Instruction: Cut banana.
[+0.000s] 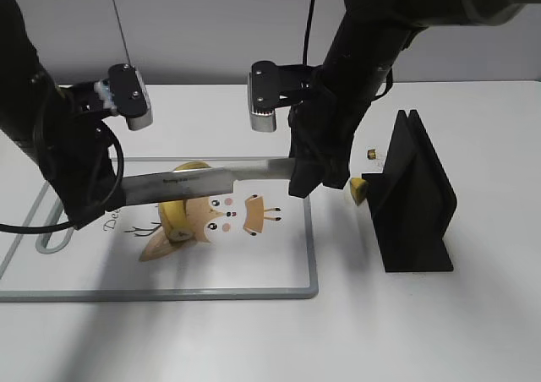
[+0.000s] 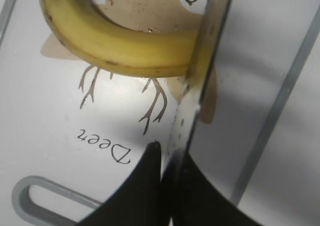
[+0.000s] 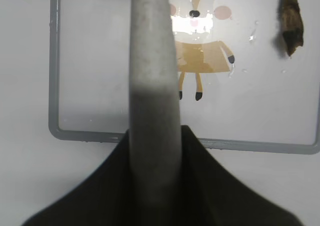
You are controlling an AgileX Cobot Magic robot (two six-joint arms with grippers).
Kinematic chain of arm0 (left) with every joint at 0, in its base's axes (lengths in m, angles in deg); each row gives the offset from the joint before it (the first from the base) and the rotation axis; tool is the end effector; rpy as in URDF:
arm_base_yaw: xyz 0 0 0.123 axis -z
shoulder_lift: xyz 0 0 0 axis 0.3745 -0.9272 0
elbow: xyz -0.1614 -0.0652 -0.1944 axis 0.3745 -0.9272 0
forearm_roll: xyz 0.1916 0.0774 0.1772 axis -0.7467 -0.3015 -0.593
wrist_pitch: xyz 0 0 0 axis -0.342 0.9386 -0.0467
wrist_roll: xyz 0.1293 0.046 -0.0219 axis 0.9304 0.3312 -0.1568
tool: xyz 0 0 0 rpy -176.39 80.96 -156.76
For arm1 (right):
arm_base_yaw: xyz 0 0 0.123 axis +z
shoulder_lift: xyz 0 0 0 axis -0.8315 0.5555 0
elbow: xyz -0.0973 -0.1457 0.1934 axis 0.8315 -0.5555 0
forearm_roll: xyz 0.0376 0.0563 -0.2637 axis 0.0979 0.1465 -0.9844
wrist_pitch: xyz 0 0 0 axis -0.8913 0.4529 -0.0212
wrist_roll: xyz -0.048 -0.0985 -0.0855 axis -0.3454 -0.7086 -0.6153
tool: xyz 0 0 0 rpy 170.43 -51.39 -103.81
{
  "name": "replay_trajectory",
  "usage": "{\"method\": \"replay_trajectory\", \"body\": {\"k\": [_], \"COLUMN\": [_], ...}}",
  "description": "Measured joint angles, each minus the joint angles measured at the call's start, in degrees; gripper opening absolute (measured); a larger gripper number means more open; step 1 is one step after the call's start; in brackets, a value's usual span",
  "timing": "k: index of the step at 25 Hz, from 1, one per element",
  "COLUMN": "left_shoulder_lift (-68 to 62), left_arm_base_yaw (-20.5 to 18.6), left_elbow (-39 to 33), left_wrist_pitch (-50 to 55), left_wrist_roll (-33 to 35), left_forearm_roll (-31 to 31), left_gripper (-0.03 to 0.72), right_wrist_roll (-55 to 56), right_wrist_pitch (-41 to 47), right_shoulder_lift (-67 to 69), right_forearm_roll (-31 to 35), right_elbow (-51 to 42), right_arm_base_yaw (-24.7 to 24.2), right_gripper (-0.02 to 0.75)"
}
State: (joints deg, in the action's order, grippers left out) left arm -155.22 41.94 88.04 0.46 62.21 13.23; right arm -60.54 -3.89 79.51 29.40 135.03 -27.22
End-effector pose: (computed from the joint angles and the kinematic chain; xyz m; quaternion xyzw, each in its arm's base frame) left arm 0.3230 -0.1475 0.1190 0.5947 0.7875 -0.0626 0.1491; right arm 0.3590 0.2509 0.1074 -0.6827 0.7073 0.1392 0.1196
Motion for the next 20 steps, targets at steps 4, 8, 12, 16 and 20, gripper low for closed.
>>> {"method": "replay_trajectory", "body": {"k": [4,8,12,16,20], "left_shoulder_lift": [-2.75,-4.46,-5.90,-5.98,-5.98], "left_arm_base_yaw": [-0.07,-0.07,-0.07,-0.18,-0.24], "left_elbow": [0.00,0.00,0.00,0.00,0.00], "left_wrist_pitch": [-1.46,-2.44,-2.54,-3.71,-4.11], "left_wrist_roll": [0.09,0.21,0.27,0.32,0.32], "left_forearm_roll": [0.65,0.92,1.35,1.30,1.25], "left_gripper": [0.013,0.013,0.013,0.013,0.013], "right_wrist_roll": [0.06,0.06,0.42,0.42,0.42], "right_wrist_pitch": [-1.01,-1.52,-1.71,-3.35,-3.95], "right_shoulder_lift": [1.41,2.71,3.89,3.98,3.98], "right_forearm_roll": [-0.25,-0.40,-0.46,-0.53,-0.59], "right_elbow": [0.00,0.00,0.00,0.00,0.00], "right_arm_base_yaw": [-0.11,-0.17,-0.17,-0.17,-0.17], "right_gripper": [0.170,0.169,0.169,0.172,0.173]}}
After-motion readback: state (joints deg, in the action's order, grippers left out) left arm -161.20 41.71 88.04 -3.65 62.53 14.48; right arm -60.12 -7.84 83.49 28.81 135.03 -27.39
